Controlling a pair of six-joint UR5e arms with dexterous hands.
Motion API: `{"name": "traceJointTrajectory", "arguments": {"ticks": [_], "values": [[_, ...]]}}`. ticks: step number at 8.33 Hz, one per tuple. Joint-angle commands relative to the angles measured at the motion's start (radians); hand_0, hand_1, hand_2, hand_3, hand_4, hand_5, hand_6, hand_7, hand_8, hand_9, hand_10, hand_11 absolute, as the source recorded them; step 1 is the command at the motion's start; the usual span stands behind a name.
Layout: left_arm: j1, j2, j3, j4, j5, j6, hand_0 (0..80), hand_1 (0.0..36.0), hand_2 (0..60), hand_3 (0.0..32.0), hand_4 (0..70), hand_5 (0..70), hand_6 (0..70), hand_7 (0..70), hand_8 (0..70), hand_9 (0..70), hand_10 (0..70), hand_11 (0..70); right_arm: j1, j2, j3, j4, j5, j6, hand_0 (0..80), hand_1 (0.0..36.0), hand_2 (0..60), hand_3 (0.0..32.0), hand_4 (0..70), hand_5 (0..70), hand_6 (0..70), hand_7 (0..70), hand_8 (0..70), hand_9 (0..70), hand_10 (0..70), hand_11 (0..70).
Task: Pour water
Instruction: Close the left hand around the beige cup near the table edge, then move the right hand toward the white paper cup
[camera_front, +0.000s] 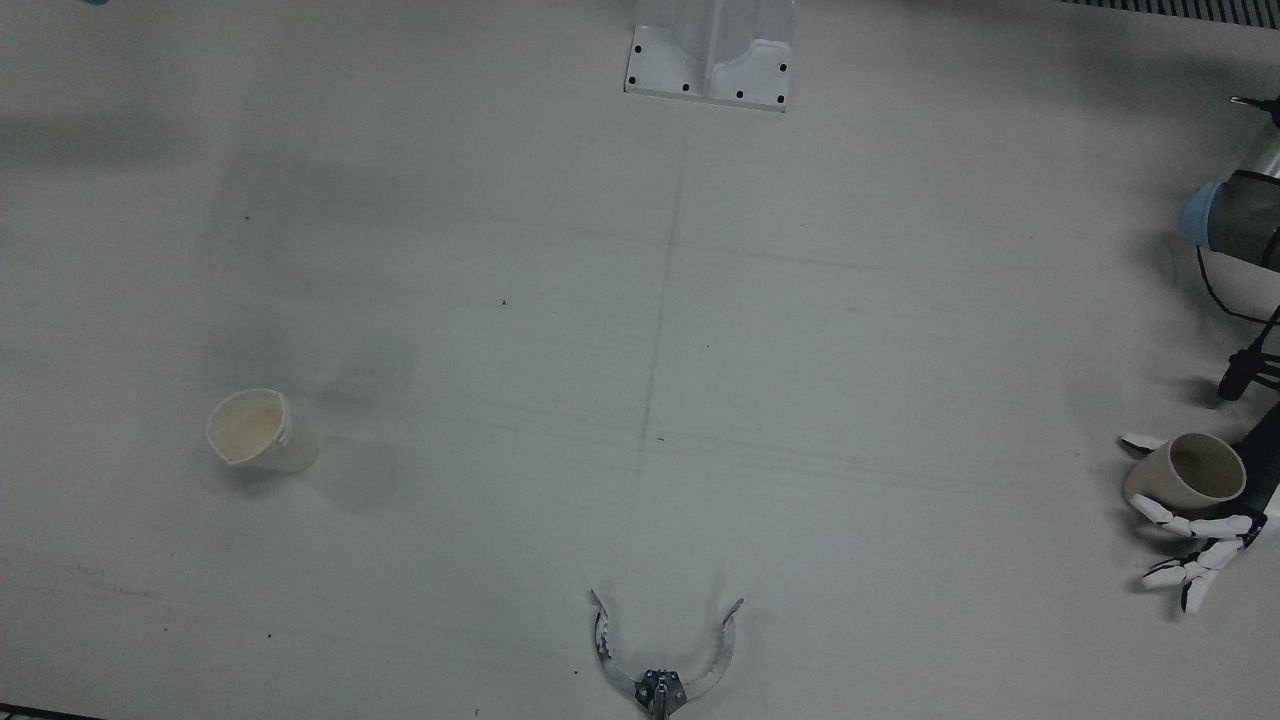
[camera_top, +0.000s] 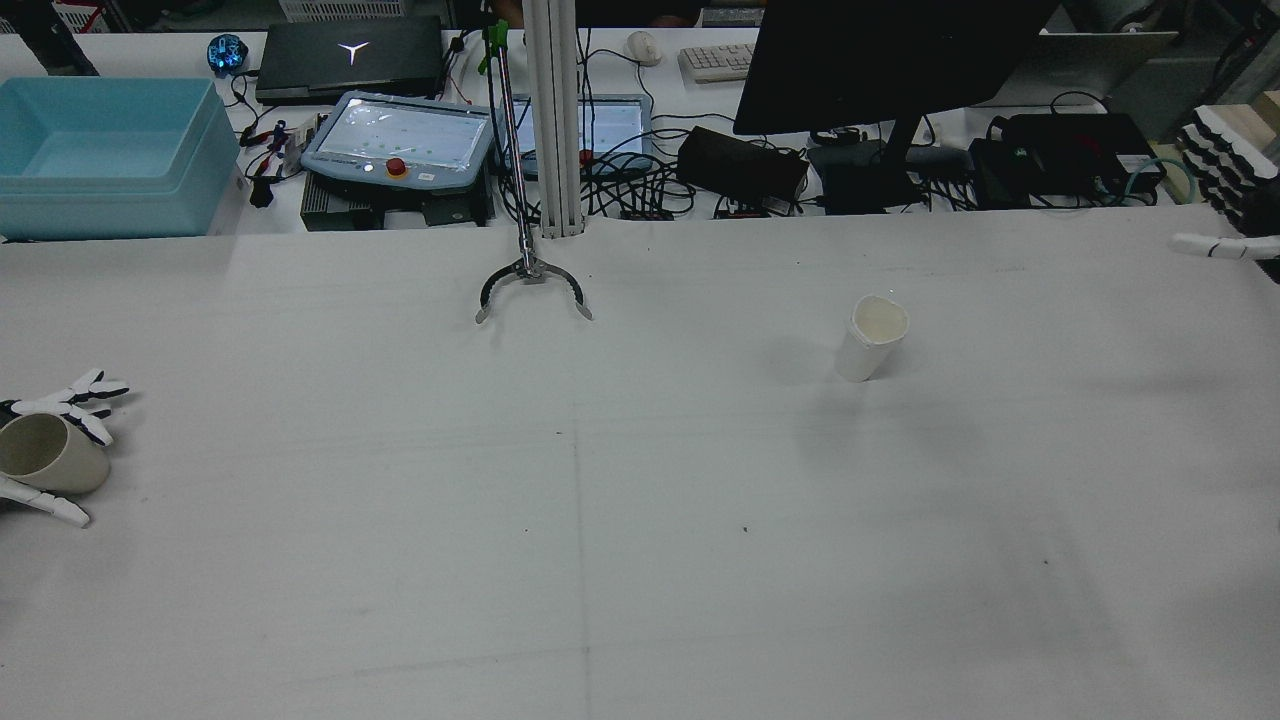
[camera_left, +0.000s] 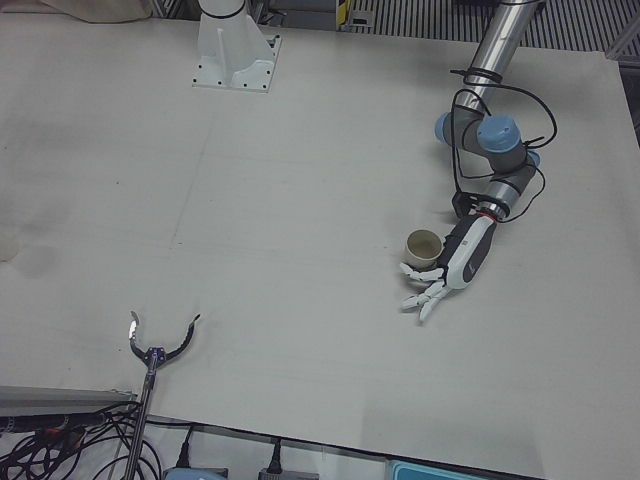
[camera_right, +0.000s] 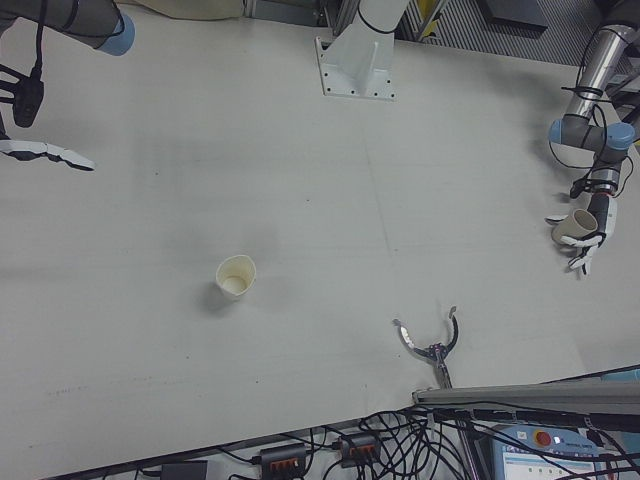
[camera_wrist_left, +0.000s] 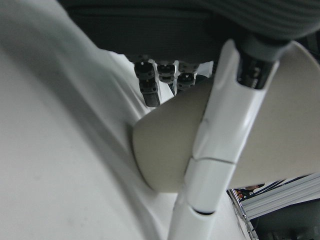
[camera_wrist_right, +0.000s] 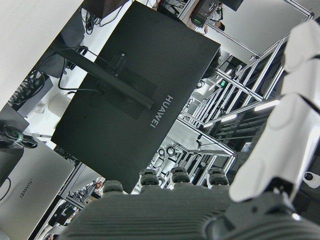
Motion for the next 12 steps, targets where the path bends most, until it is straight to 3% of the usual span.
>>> {"name": "traceJointTrajectory", "arguments": {"ticks": [1, 2, 3, 5, 8, 10, 11, 12], "values": [[-0.003, 0.007, 0.0, 0.056, -0.029, -0.107, 80.0, 36.0, 60.0, 0.0, 70.0, 70.0, 30.1, 28.1, 12.8, 11.8, 15.1, 25.6, -0.005, 0.0, 0.0, -0.001, 0.004, 0.001, 44.9, 12.6, 15.0, 13.4, 0.0, 4.4, 6.3, 4.4, 4.8, 3.4, 0.0, 0.0], [-0.005, 0.01, -0.009, 0.099, -0.047, -0.191, 80.0, 36.0, 60.0, 0.0, 70.0, 70.0, 34.4, 34.4, 15.4, 16.2, 16.1, 27.0, -0.005, 0.003, 0.003, -0.001, 0.004, 0.004, 45.2, 12.8, 15.4, 13.8, 0.0, 4.6, 6.4, 4.5, 4.9, 3.6, 0.0, 0.0], [-0.009, 0.016, -0.064, 0.159, -0.046, -0.253, 80.0, 36.0, 60.0, 0.0, 70.0, 70.0, 35.5, 35.5, 16.5, 18.3, 16.2, 27.1, -0.005, 0.015, 0.005, -0.001, 0.004, 0.007, 45.3, 12.8, 15.2, 14.4, 0.0, 4.5, 6.5, 4.5, 4.9, 3.5, 0.0, 0.0], [-0.011, 0.069, -0.17, 0.209, -0.041, -0.299, 80.0, 36.0, 60.0, 0.0, 70.0, 70.0, 35.2, 34.5, 16.4, 18.2, 13.6, 23.3, -0.005, 0.017, 0.023, -0.001, 0.004, 0.013, 45.8, 13.7, 17.0, 14.8, 0.0, 4.7, 7.1, 5.9, 5.0, 3.4, 0.0, 0.0], [-0.014, 0.097, -0.245, 0.238, -0.034, -0.376, 80.0, 36.0, 60.0, 0.0, 70.0, 70.0, 34.7, 32.3, 15.8, 15.8, 12.4, 21.4, -0.003, 0.031, 0.041, -0.004, 0.004, 0.013, 46.0, 14.6, 19.2, 15.4, 0.0, 4.9, 8.4, 8.4, 5.2, 3.7, 0.0, 0.0], [-0.012, 0.096, -0.256, 0.236, 0.021, -0.391, 80.0, 36.0, 60.0, 0.0, 70.0, 70.0, 36.6, 33.0, 16.5, 15.6, 12.4, 21.3, -0.003, 0.035, 0.043, -0.007, 0.004, 0.015, 46.1, 14.6, 19.1, 15.6, 0.0, 5.0, 8.8, 9.1, 5.2, 3.8, 0.0, 0.0], [-0.016, 0.106, -0.294, 0.242, 0.023, -0.396, 80.0, 36.0, 57.4, 0.0, 70.0, 70.0, 36.9, 34.0, 16.1, 14.7, 12.2, 20.9, -0.003, 0.035, 0.043, -0.007, 0.004, 0.015, 46.2, 14.7, 19.2, 15.8, 0.0, 5.0, 8.6, 9.0, 5.1, 3.6, 0.0, 0.0], [-0.013, 0.113, -0.314, 0.242, 0.025, -0.44, 80.0, 36.0, 43.1, 0.0, 70.0, 70.0, 39.8, 37.6, 17.0, 15.8, 12.6, 21.4, -0.006, 0.037, 0.041, -0.008, 0.004, 0.015, 46.1, 14.3, 18.5, 16.4, 0.0, 4.9, 8.6, 9.1, 5.1, 3.7, 0.0, 0.0]]}}
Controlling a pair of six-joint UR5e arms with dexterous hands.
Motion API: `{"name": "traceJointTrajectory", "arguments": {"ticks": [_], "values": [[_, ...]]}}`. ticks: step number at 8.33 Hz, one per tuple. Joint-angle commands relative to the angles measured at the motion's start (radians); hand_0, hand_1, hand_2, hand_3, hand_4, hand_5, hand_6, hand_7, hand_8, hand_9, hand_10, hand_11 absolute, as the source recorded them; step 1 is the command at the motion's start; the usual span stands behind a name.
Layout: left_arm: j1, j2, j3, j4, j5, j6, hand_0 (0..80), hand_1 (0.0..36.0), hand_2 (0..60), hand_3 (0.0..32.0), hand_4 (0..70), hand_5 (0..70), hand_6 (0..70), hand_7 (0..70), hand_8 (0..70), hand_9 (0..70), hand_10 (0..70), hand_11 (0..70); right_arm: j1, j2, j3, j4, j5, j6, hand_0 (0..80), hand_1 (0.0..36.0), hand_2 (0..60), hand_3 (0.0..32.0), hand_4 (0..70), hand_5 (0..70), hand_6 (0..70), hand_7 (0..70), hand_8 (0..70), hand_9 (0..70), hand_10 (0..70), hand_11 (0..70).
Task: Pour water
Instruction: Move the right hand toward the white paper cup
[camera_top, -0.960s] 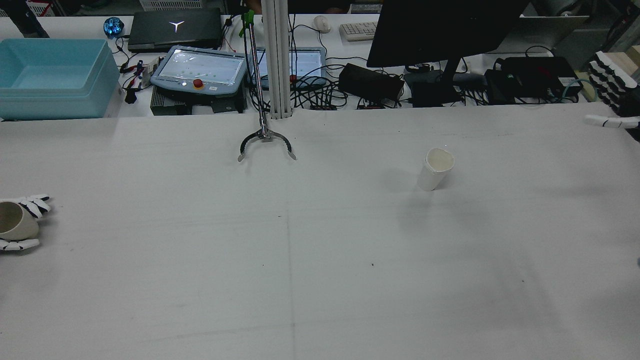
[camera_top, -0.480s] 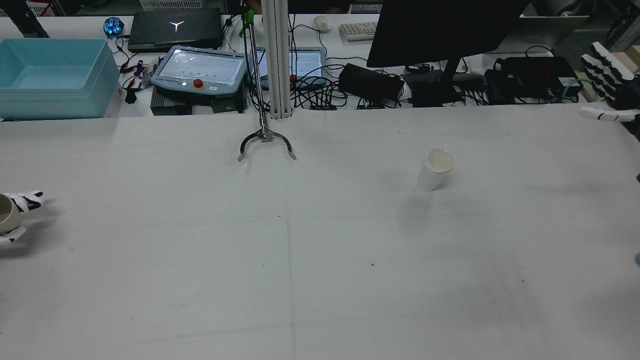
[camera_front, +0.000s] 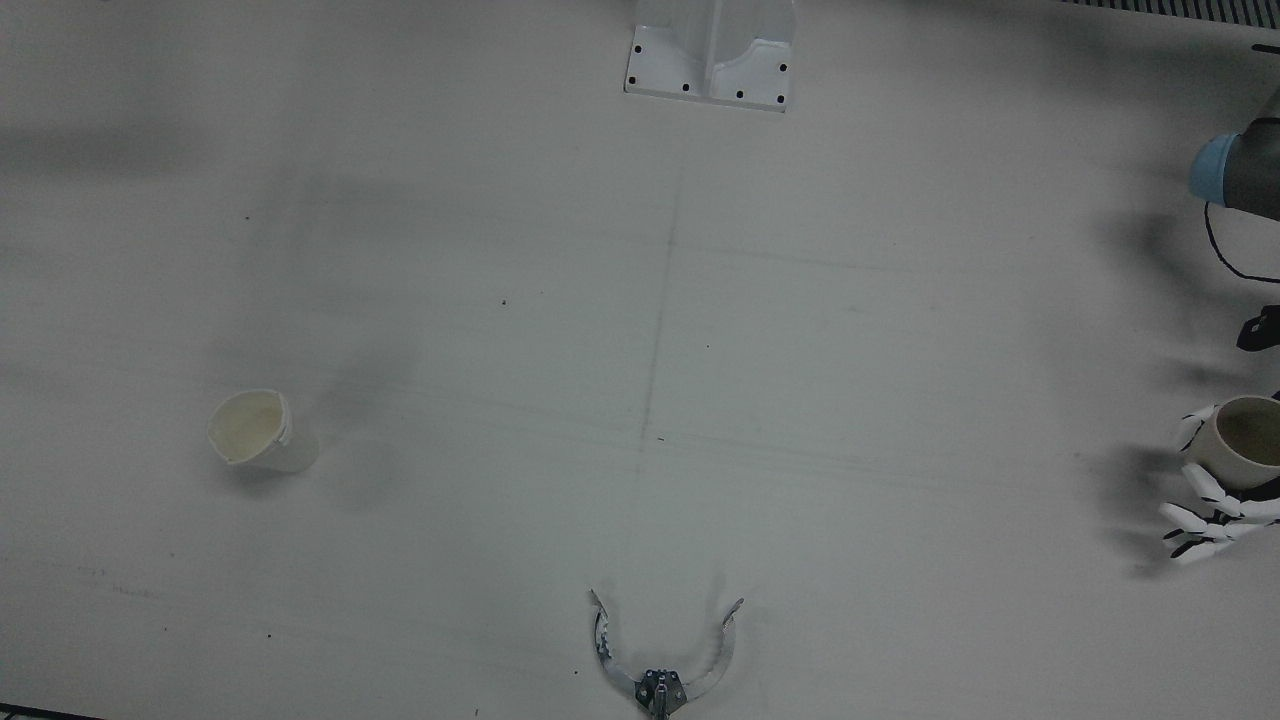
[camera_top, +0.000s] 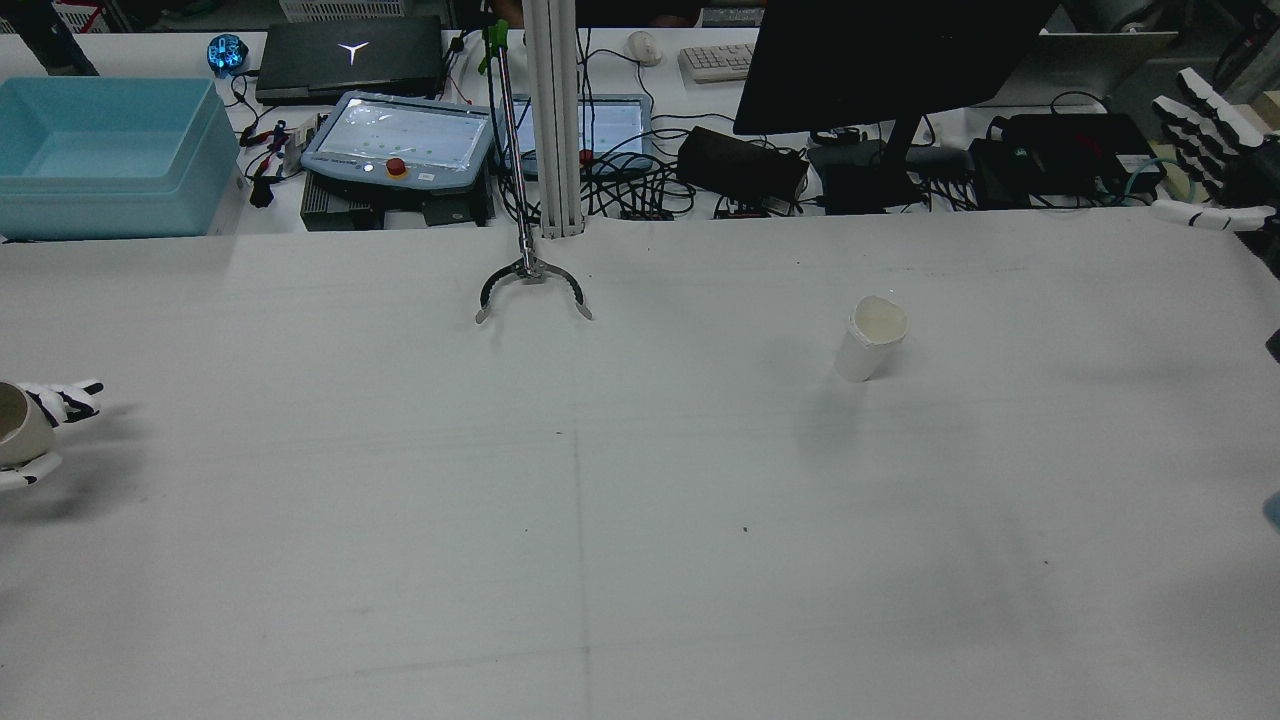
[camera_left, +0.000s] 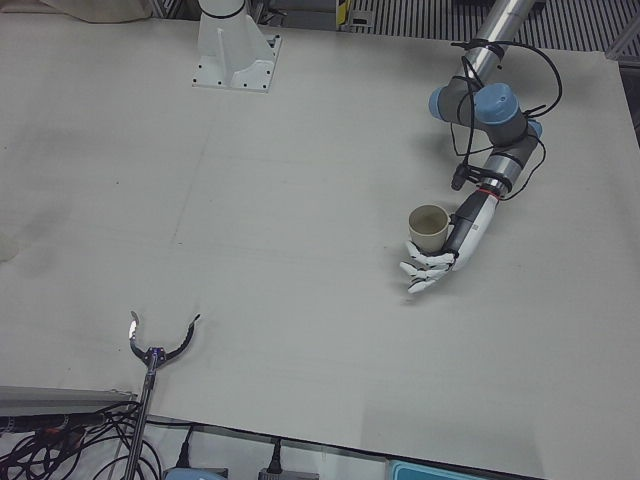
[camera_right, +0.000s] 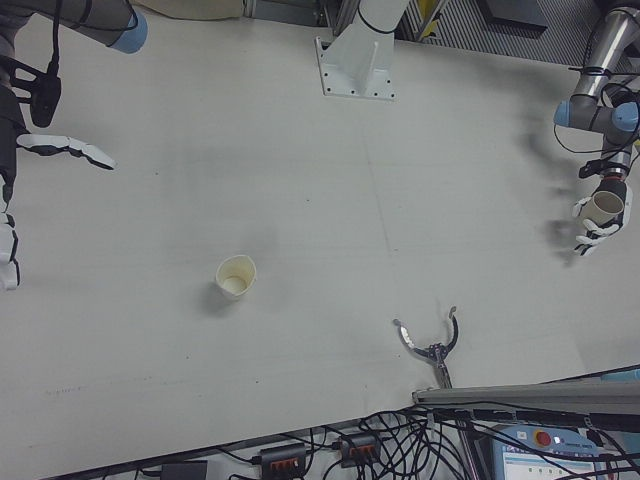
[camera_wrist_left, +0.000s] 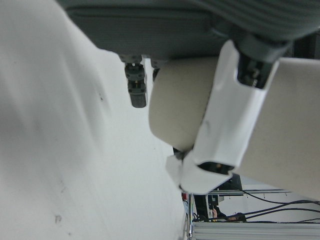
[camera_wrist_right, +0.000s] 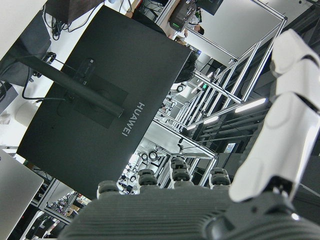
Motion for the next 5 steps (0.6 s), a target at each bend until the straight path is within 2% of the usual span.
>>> {"name": "traceJointTrajectory", "arguments": {"ticks": [1, 2, 3, 5], "values": [[0.001, 0.013, -0.077, 0.006, 0.015, -0.058, 80.0, 36.0, 60.0, 0.0, 70.0, 70.0, 47.5, 42.6, 21.1, 23.2, 15.5, 25.5, -0.014, 0.007, -0.005, -0.004, 0.0, -0.003, 46.1, 14.3, 18.1, 16.6, 0.0, 4.9, 8.5, 8.8, 5.0, 3.5, 0.0, 0.0], [0.002, 0.005, -0.082, 0.003, 0.015, -0.061, 80.0, 36.0, 60.0, 0.0, 70.0, 70.0, 42.2, 31.1, 17.6, 16.7, 13.7, 22.9, -0.023, 0.024, -0.013, -0.007, 0.0, -0.003, 46.3, 15.0, 19.9, 15.8, 0.0, 5.1, 9.7, 10.8, 5.6, 4.5, 0.0, 0.0], [0.004, 0.001, -0.082, 0.001, 0.015, -0.069, 80.0, 36.0, 60.0, 0.0, 70.0, 70.0, 38.3, 22.6, 15.5, 11.7, 12.8, 21.4, -0.047, 0.027, -0.014, -0.007, 0.002, -0.004, 46.6, 15.5, 21.2, 15.0, 0.0, 5.3, 10.1, 11.3, 6.0, 5.1, 0.0, 0.0], [0.007, -0.001, -0.084, -0.009, 0.021, -0.087, 80.0, 36.0, 60.0, 0.0, 70.0, 70.0, 35.9, 17.7, 14.3, 9.2, 12.4, 20.9, -0.134, 0.068, -0.034, -0.008, 0.044, -0.004, 46.6, 15.2, 21.4, 15.4, 1.4, 5.5, 11.4, 12.6, 7.0, 6.4, 0.0, 0.0]]}}
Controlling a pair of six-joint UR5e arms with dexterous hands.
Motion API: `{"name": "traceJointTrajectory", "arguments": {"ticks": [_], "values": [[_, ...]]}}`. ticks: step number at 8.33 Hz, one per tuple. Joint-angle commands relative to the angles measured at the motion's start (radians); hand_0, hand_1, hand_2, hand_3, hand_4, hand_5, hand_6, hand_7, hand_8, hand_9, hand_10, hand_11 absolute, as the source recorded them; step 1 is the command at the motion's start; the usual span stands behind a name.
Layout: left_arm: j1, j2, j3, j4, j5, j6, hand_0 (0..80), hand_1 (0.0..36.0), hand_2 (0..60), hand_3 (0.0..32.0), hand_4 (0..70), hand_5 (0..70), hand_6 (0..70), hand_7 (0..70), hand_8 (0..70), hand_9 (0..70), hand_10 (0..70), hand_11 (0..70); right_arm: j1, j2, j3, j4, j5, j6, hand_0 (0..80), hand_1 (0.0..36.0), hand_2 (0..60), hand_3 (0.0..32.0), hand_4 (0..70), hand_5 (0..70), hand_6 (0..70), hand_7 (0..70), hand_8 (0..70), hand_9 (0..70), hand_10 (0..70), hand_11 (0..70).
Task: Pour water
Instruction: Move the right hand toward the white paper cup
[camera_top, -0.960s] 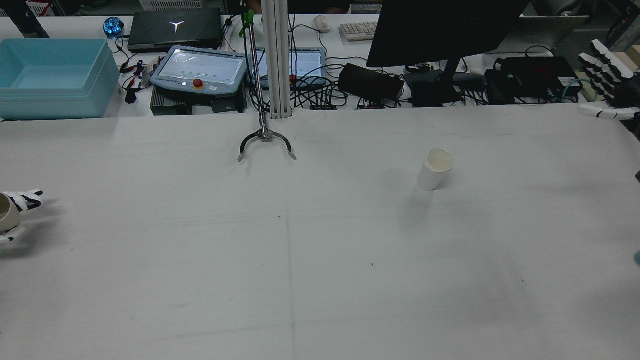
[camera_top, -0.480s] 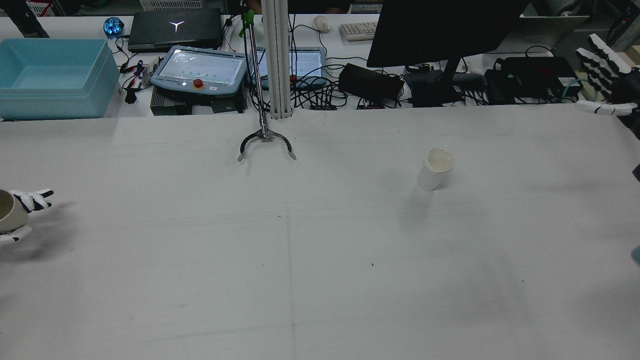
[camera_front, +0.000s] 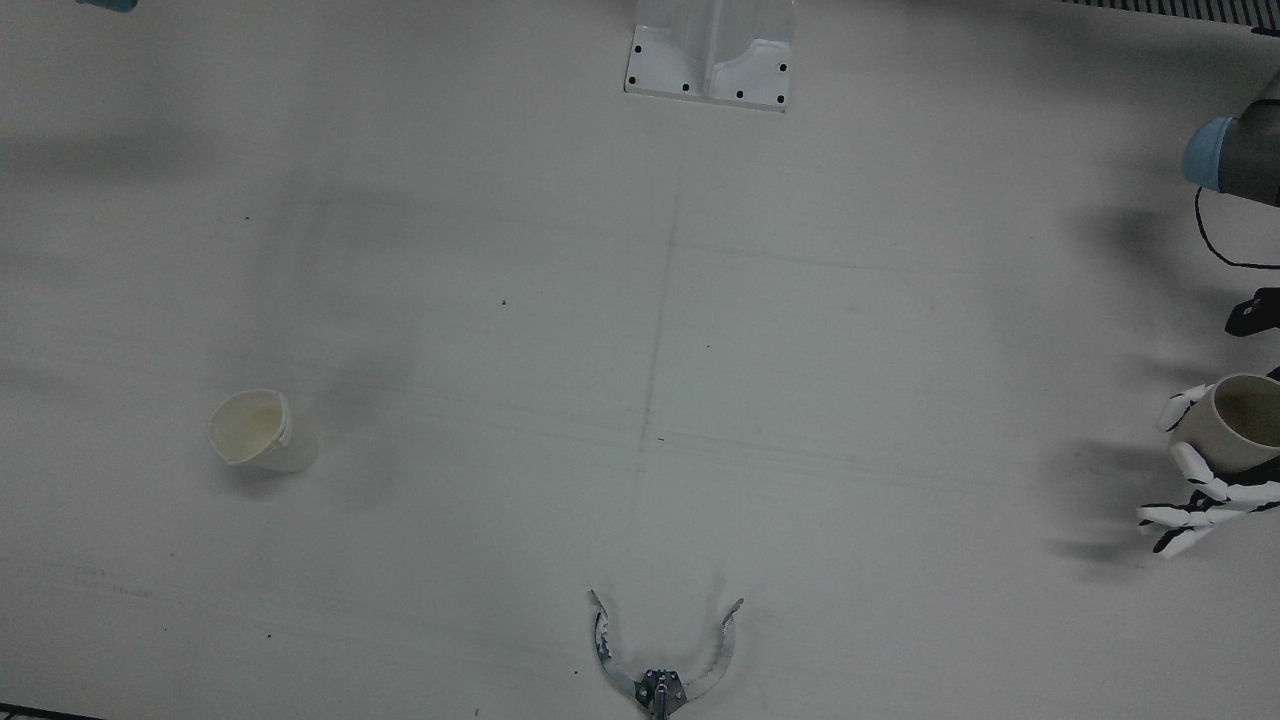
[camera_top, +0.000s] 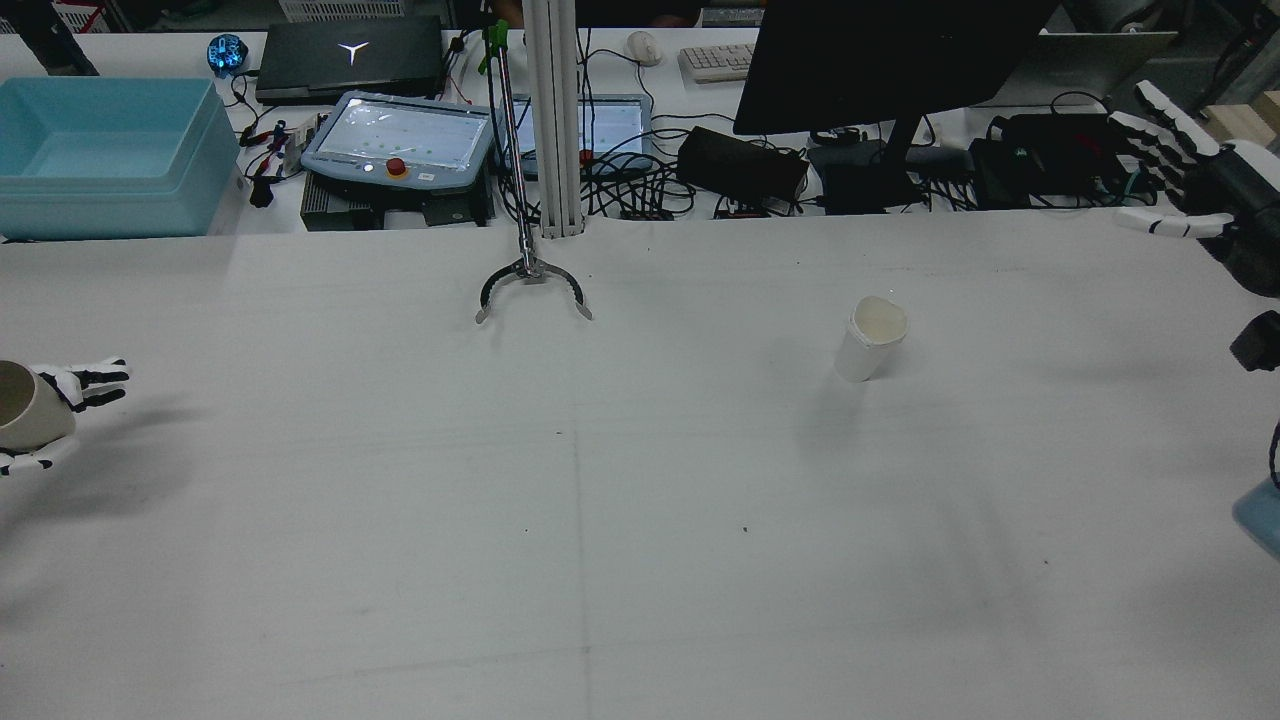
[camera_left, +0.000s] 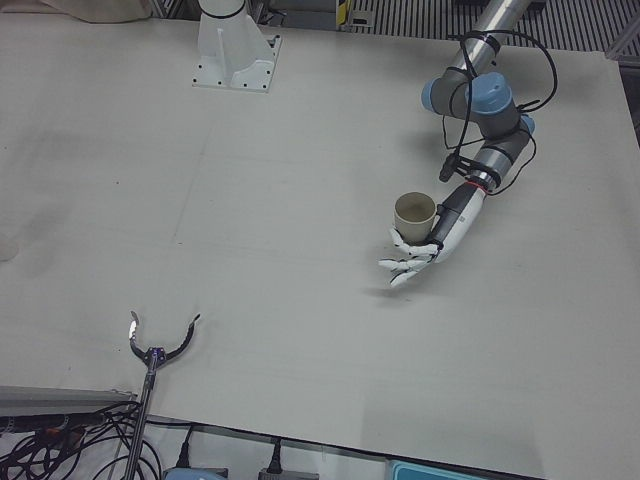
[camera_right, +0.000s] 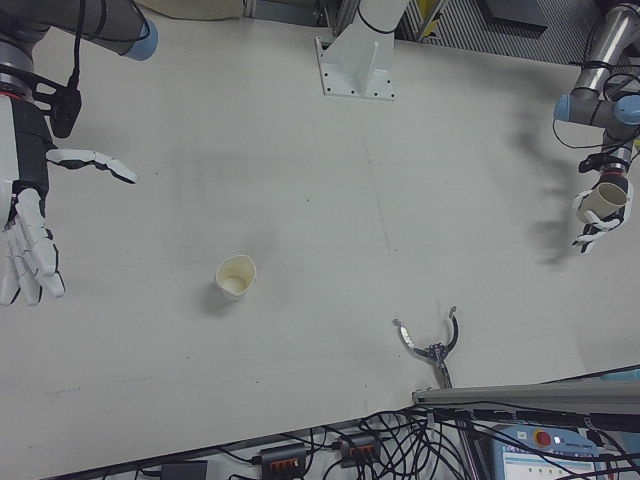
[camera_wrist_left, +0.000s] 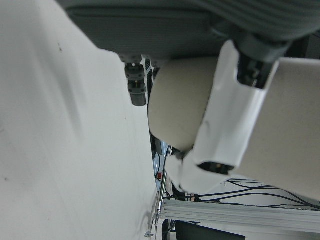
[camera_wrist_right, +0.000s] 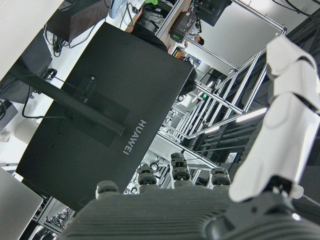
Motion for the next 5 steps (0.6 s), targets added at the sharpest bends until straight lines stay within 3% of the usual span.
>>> {"name": "traceJointTrajectory", "arguments": {"ticks": [1, 2, 3, 5], "values": [[0.003, -0.003, -0.006, -0.011, 0.008, -0.018, 80.0, 36.0, 60.0, 0.0, 70.0, 70.0, 35.5, 16.5, 13.9, 8.5, 12.6, 21.1, -0.172, 0.082, -0.053, 0.0, 0.081, 0.001, 46.4, 15.2, 21.5, 14.8, 1.2, 5.5, 11.6, 12.8, 7.0, 6.3, 0.0, 0.0], [0.003, -0.002, -0.007, -0.011, 0.008, -0.018, 80.0, 36.0, 60.0, 0.0, 70.0, 70.0, 34.8, 15.6, 13.4, 7.7, 12.4, 20.9, -0.249, 0.142, -0.119, 0.009, 0.122, 0.005, 46.4, 15.2, 22.2, 14.2, 2.3, 5.7, 12.3, 13.3, 7.3, 6.8, 0.0, 0.0], [0.003, 0.001, -0.004, -0.011, 0.008, -0.018, 80.0, 36.0, 60.0, 0.0, 70.0, 70.0, 34.6, 15.7, 13.4, 7.7, 12.1, 20.4, -0.31, 0.154, -0.13, 0.011, 0.159, 0.002, 46.5, 15.5, 22.6, 11.2, 1.6, 5.8, 11.7, 11.7, 7.4, 6.7, 0.0, 0.0], [0.003, 0.006, 0.008, -0.015, 0.008, -0.018, 80.0, 36.0, 60.0, 0.0, 70.0, 70.0, 33.9, 15.6, 12.8, 6.7, 12.0, 20.3, -0.361, 0.154, -0.205, 0.02, 0.206, 0.068, 47.4, 17.1, 21.2, 8.8, 0.0, 6.2, 9.8, 8.2, 6.7, 5.3, 0.0, 0.0]]}}
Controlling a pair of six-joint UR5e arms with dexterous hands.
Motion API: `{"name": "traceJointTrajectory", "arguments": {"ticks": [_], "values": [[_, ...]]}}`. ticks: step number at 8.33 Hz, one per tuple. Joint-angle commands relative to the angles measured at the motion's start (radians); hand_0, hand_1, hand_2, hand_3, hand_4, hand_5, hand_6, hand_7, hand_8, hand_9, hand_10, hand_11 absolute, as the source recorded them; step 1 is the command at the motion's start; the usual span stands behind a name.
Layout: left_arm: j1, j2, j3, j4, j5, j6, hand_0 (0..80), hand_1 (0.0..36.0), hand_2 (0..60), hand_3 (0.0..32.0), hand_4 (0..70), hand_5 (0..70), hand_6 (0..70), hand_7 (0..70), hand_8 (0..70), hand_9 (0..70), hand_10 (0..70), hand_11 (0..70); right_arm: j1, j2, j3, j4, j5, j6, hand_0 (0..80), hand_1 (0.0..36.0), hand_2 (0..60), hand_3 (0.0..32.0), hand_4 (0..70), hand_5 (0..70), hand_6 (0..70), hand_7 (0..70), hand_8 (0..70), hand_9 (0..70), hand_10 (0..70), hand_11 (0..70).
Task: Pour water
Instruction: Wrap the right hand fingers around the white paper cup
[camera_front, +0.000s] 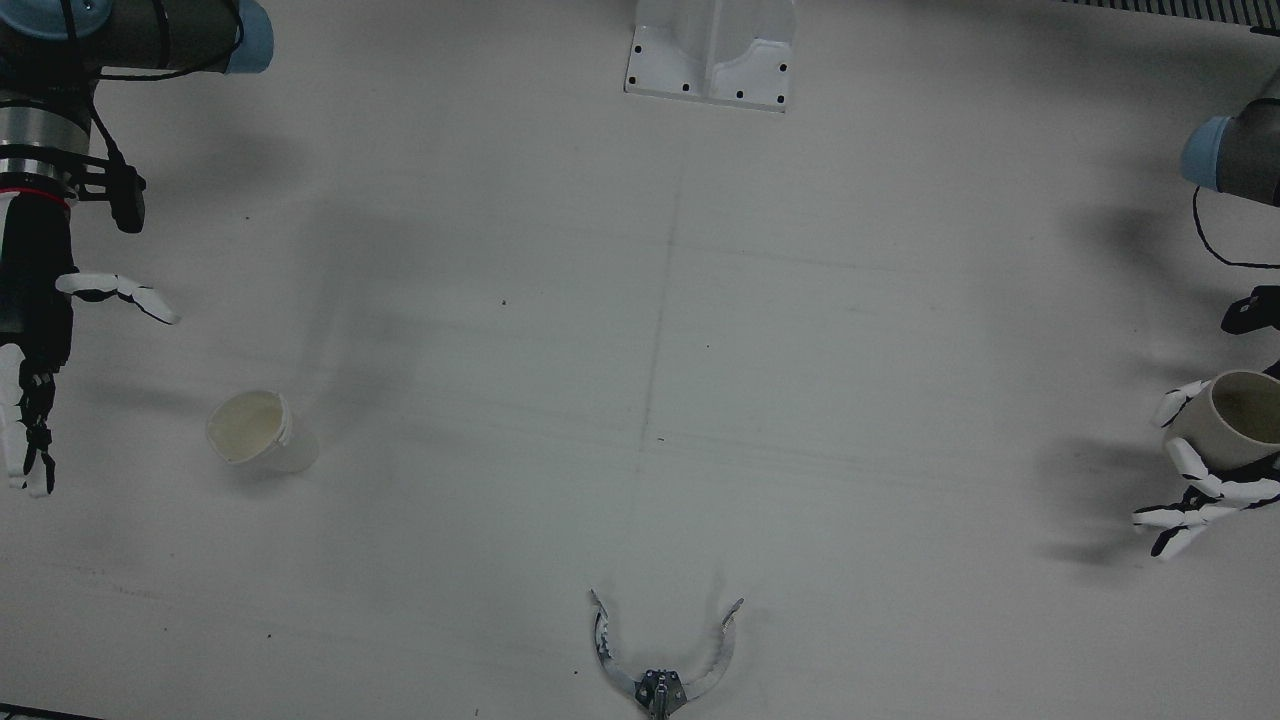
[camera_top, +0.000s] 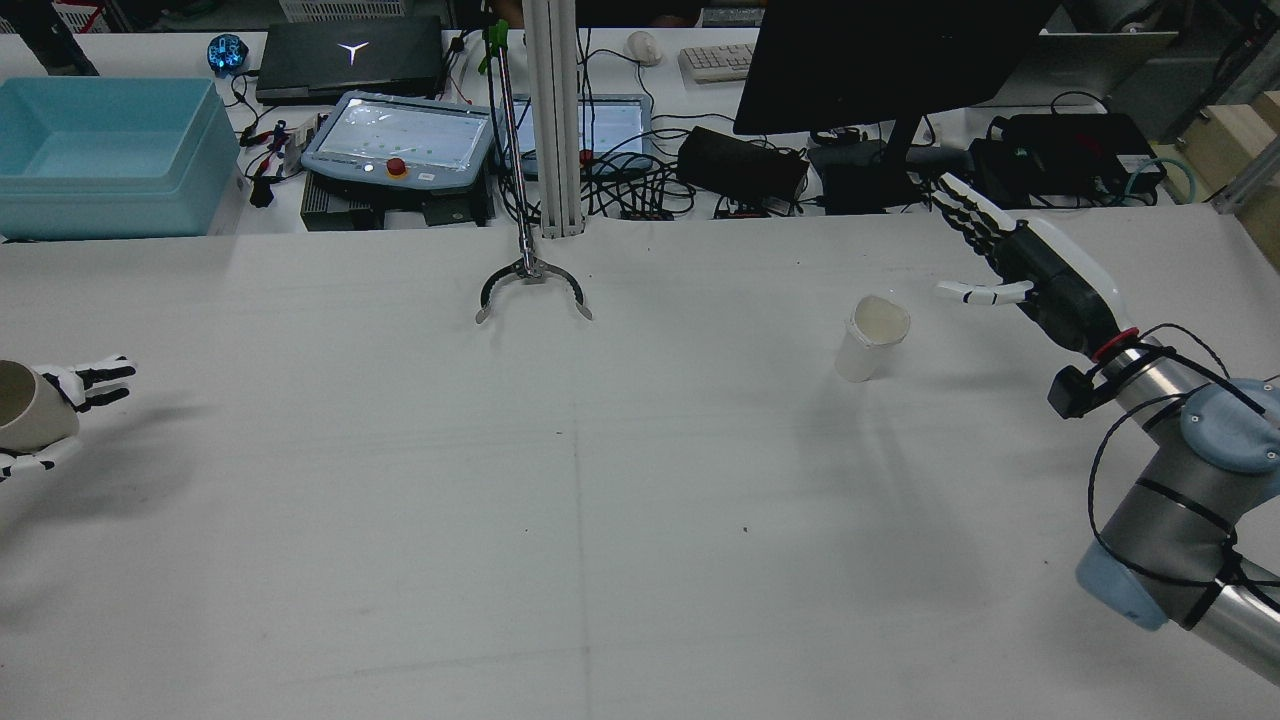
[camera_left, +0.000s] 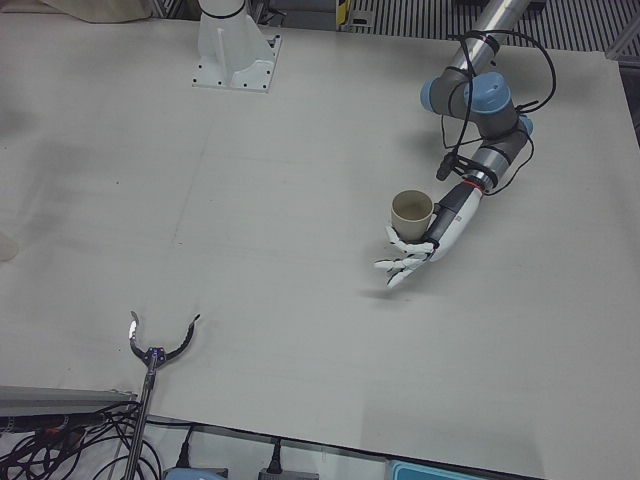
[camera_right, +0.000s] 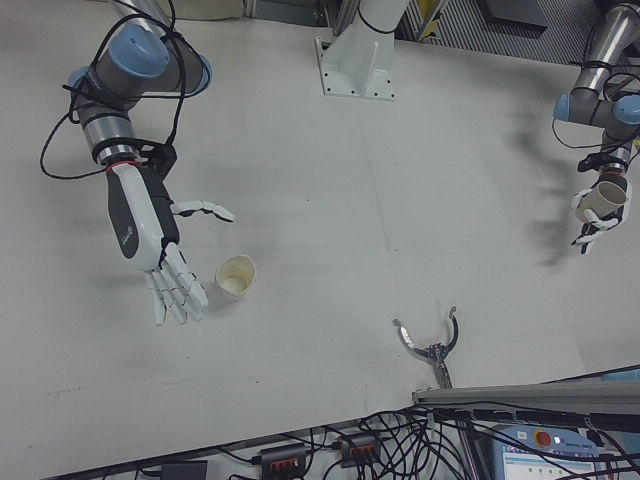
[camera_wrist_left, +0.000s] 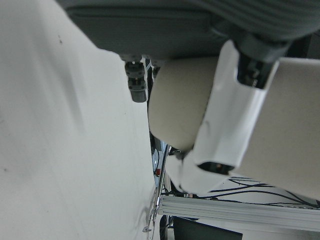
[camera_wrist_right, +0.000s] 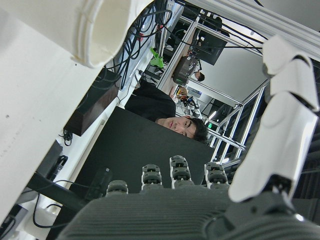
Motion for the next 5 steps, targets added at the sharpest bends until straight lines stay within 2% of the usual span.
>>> {"name": "traceJointTrajectory", "arguments": {"ticks": [1, 2, 4, 5], "values": [[0.0, 0.001, 0.012, -0.001, 0.0, 0.001, 80.0, 36.0, 60.0, 0.0, 70.0, 70.0, 33.6, 15.7, 12.7, 6.6, 12.2, 20.5, -0.093, 0.015, -0.139, 0.057, 0.054, 0.156, 47.5, 17.4, 20.8, 7.2, 0.0, 6.3, 8.6, 5.0, 6.2, 4.7, 0.0, 0.0], [0.002, 0.0, 0.012, -0.001, 0.0, 0.0, 80.0, 36.0, 60.0, 0.0, 70.0, 70.0, 33.2, 15.6, 12.4, 6.3, 12.1, 20.4, -0.094, 0.015, -0.15, 0.085, 0.054, 0.164, 47.7, 17.6, 18.2, 4.2, 0.0, 6.4, 6.7, 0.4, 5.9, 4.8, 0.0, 0.0], [0.0, 0.006, 0.013, -0.002, 0.0, 0.001, 80.0, 36.0, 60.0, 0.0, 70.0, 70.0, 33.0, 15.8, 12.2, 6.2, 12.0, 20.3, -0.106, 0.021, -0.176, 0.088, 0.06, 0.164, 48.6, 19.1, 20.4, 5.8, 0.0, 6.7, 7.6, 2.5, 5.4, 3.6, 0.0, 0.0], [0.0, 0.006, 0.021, -0.005, 0.0, 0.0, 80.0, 36.0, 60.0, 0.0, 70.0, 70.0, 32.9, 15.7, 12.1, 6.1, 12.1, 20.4, -0.119, 0.038, -0.187, 0.09, 0.062, 0.164, 47.8, 18.2, 20.2, 5.6, 0.0, 6.5, 7.4, 1.9, 5.6, 4.0, 0.0, 0.0]]}}
